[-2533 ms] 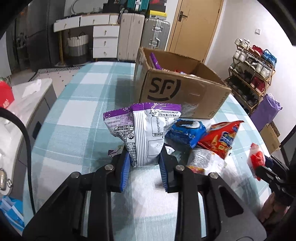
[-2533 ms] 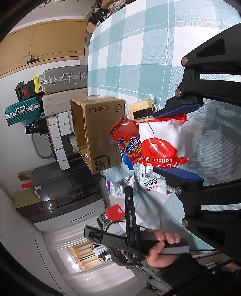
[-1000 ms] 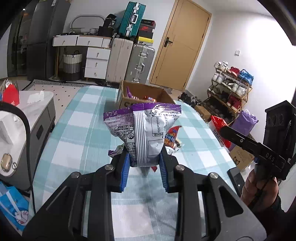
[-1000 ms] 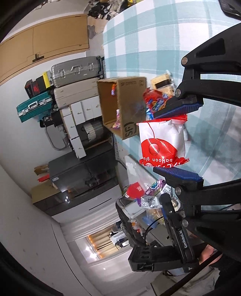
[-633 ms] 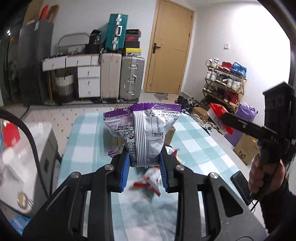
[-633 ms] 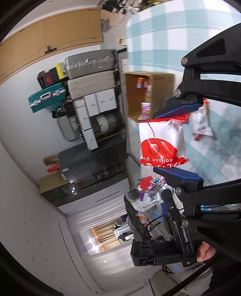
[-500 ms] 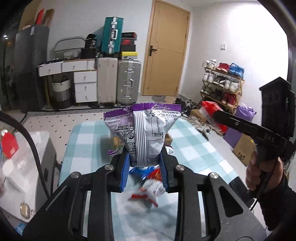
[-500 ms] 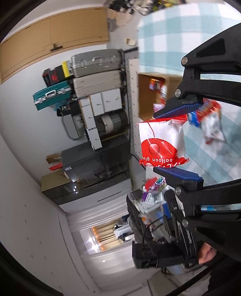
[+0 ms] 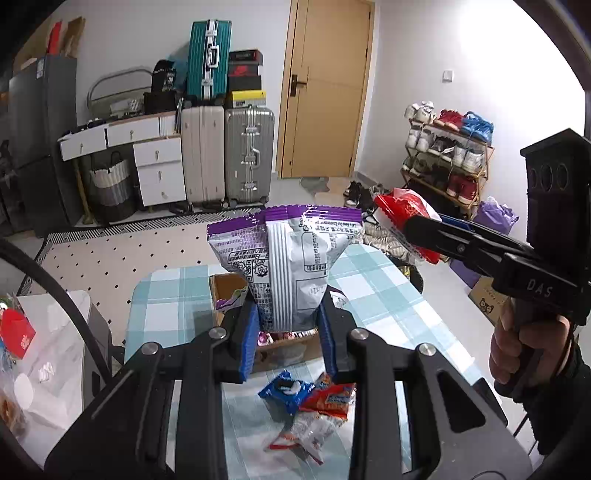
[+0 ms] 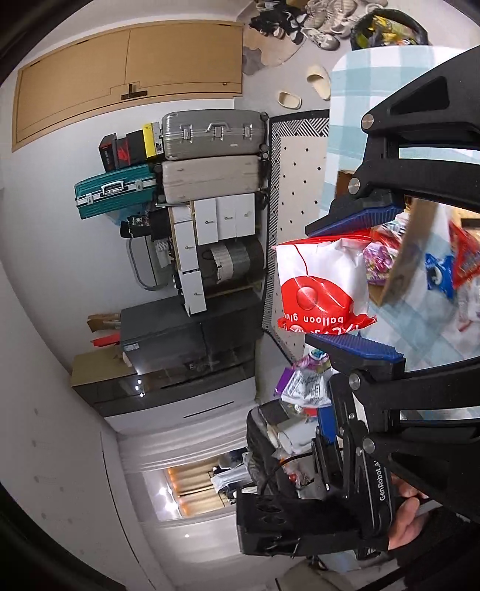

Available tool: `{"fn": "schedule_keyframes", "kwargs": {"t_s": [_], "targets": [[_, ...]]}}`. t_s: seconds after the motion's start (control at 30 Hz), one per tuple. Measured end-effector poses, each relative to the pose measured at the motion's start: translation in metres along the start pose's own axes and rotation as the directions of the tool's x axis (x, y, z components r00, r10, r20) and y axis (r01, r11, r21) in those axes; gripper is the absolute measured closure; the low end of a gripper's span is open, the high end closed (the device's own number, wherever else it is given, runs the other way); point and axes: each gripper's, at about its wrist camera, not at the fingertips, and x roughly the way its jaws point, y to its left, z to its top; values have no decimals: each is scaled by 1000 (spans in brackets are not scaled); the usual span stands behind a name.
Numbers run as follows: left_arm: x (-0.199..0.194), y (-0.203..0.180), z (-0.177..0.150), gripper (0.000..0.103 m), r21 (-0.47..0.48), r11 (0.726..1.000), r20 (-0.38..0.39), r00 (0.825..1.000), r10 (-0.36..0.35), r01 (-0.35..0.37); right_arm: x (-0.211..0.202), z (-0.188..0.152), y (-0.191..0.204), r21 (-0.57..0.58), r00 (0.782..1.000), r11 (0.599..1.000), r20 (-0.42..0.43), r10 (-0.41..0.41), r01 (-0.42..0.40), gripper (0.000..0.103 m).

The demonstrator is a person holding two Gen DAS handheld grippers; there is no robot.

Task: Organize snacks
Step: 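Lift both bags and carry them over the SF box, then lower both bags into the box and open both tools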

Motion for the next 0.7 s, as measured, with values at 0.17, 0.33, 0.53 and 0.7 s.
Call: {"fn": "schedule_keyframes", "kwargs": {"t_s": [0.17,0.33,0.53,0.7], "targets": [[48,6,26,78,-14,1000,-53,999,3,-3,36,13,-21,26,998,999,-44,-47,48,52],[99,17,48,78,-29,1000,-96,995,1,-4,71,21,-46,61,995,996,-78,-66,71,52],[157,32,61,78,-39,999,-142,990,6,-12,116,26,-64,57,988,994,-131,-80,88,52],[204,40,51,78,-31,999,-200,980,8,-14,155,8,-81,66,977,993,-197,-84,99,52]]}}
